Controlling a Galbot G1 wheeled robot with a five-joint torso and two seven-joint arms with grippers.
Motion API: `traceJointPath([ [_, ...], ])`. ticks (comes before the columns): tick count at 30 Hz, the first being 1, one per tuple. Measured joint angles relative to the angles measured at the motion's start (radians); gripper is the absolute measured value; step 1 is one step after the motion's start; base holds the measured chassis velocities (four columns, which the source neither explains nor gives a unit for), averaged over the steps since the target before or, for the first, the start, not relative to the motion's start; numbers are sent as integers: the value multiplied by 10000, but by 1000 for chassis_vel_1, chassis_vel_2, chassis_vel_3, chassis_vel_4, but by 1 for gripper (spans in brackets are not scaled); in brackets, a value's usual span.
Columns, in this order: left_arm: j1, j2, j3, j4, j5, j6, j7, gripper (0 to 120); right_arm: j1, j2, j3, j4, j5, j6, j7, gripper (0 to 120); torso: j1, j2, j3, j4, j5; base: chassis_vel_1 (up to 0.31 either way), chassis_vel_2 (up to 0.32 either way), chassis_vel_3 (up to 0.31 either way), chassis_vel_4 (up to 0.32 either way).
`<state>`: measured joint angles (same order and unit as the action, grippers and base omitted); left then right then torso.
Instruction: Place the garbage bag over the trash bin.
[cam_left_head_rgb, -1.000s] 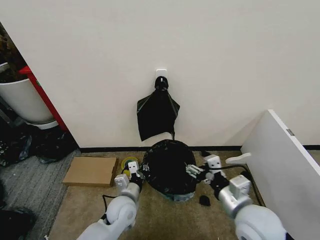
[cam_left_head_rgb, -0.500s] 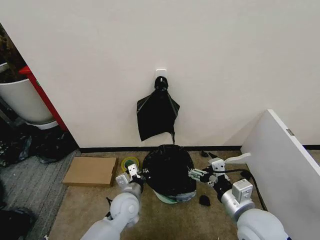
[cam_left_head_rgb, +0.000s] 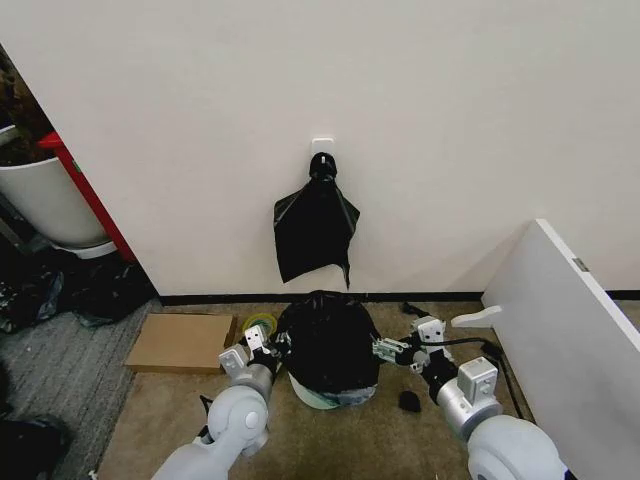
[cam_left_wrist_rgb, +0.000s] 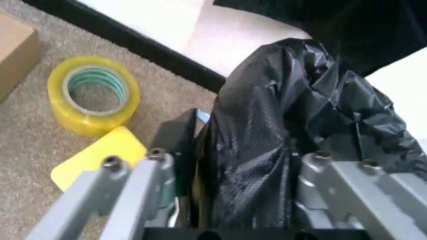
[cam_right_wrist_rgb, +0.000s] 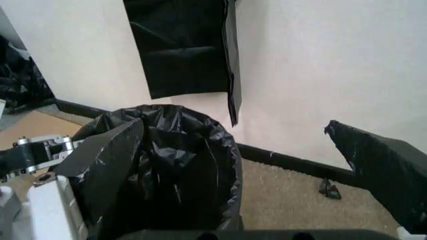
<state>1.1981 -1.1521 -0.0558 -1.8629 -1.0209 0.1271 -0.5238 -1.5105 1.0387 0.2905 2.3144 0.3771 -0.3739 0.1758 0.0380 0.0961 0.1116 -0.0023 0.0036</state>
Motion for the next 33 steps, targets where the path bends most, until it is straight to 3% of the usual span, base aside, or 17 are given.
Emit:
traceJointPath([
  [2,22,17,-7,-25,8,8,1,46,-3,4,-2,3,-2,0,-3,100,0,0,0,0,0,0,0,0,0],
  [8,360,140,-127,-336,159,66,41,73,-18,36,-50,54,-28,11,-36,100,0,0,0,0,0,0,0,0,0],
  [13,577,215,-202,-509,658,-12,260,86,-47,99,-36,54,-53,72,-50,100,0,0,0,0,0,0,0,0,0],
  [16,1033,331,-330,-736,2710,-839,892,98,-253,354,238,48,-120,596,-222,100,0,0,0,-1,-1,0,0,0,0],
  [18,1352,385,-421,-853,4006,-1392,1219,100,-401,523,413,-15,-119,1167,-317,100,0,0,0,0,2,0,0,0,0],
  [19,1352,385,-421,-853,4006,-1392,1219,100,-401,523,413,-15,-119,1167,-317,100,0,0,0,0,2,0,0,0,0],
  [20,1819,424,-517,-1061,5639,-2193,1554,100,-632,796,668,-134,81,2017,-443,100,0,0,0,3,-1,0,0,0,0],
  [23,2516,369,-601,-1385,7416,-3337,1897,100,-1101,1469,1355,-485,-69,3602,-941,100,0,0,-1,1,1,0,0,0,0],
  [25,2721,322,-639,-1477,7744,-3676,1972,100,-1220,1652,1598,-634,-242,4022,-1163,100,0,0,-1,0,1,0,0,0,0],
  [29,3814,-34,-1544,-2007,8628,-4728,2184,100,-1940,3044,2959,-1340,-1253,5727,-2180,100,-1,0,-1,-1,2,0,0,0,0],
  [33,4389,-221,-2225,-2244,9282,-5221,2325,100,-2387,3651,3421,-1467,-1634,6368,-2360,100,-1,0,-1,1,0,0,0,0,0],
])
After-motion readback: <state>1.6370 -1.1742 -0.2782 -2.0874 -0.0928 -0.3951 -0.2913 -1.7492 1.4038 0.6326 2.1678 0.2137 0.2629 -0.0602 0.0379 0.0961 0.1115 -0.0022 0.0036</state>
